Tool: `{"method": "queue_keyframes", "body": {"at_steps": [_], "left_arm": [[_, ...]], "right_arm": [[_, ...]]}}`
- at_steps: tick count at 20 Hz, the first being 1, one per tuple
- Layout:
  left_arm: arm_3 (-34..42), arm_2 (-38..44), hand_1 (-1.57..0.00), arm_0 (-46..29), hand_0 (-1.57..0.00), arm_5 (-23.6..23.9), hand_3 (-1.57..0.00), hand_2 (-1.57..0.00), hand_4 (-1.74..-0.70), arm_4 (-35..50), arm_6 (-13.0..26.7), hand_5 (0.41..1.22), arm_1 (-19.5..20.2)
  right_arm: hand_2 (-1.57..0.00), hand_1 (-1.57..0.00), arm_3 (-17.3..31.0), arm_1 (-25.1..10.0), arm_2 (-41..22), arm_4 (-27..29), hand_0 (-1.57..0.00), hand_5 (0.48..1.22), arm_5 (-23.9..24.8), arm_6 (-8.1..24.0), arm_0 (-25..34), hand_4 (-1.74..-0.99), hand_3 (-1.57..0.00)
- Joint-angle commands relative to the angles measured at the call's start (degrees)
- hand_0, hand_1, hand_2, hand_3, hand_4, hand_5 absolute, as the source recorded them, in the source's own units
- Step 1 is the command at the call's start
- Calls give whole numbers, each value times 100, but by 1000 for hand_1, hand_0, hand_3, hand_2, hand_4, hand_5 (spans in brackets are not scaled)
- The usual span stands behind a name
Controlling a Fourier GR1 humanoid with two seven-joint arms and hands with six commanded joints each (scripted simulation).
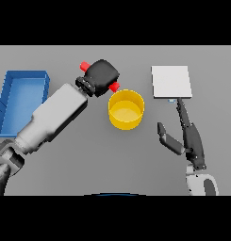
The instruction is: Pick up the red beaker and tilt it to pour out 1 green nut into yellow bowl. Pick up the yellow bowl and place it on the metallic measuring scale.
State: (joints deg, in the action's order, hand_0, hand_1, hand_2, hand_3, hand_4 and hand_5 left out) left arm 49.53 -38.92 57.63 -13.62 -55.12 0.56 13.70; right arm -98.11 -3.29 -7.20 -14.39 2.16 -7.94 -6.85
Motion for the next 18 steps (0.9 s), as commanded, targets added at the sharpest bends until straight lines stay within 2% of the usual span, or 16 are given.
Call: {"method": "queue_keyframes", "body": {"at_steps": [1, 3, 7, 10, 15, 18], "left_arm": [[-130, -93, -1571, 149, -1571, -114, -1570, -1571, -1637, -122, 18, 1215, -36], [-377, -378, -1571, 316, -1571, -137, -1571, -1571, -1672, -423, -168, 1217, -74], [-761, -889, -1571, 781, -1571, -363, -1571, -1571, -1712, -981, -247, 1219, -175], [-965, -1122, -1571, 981, -1571, -333, -1571, -1571, -1726, -1246, -401, 1220, -157], [-1073, -1407, -1571, 1033, -1571, -183, -1571, -1571, -1736, -1601, -224, 1221, -428], [-957, -1727, -1571, 1020, -1571, -88, -1571, -1571, -1736, -1896, -301, 1221, -417]], "right_arm": [[1, 1, 28, -41, 52, 67, 1, 674, -40, 38, 47, -1057, 1], [1, 1, -5, -87, 42, 69, 1, 676, -87, 76, 36, -1065, 1], [1, 1, 102, -46, -8, 37, 1, 690, -100, -58, 25, -1064, 1], [1, 1, 119, -82, 17, -12, 1, 700, -51, -136, 37, -1060, 1], [1, 1, 143, 13, -6, 77, 1, 700, -90, -168, 42, -1058, 1], [1, 1, 120, -5, 22, 2, 1, 684, -5, 3, 107, -1065, 1]]}}
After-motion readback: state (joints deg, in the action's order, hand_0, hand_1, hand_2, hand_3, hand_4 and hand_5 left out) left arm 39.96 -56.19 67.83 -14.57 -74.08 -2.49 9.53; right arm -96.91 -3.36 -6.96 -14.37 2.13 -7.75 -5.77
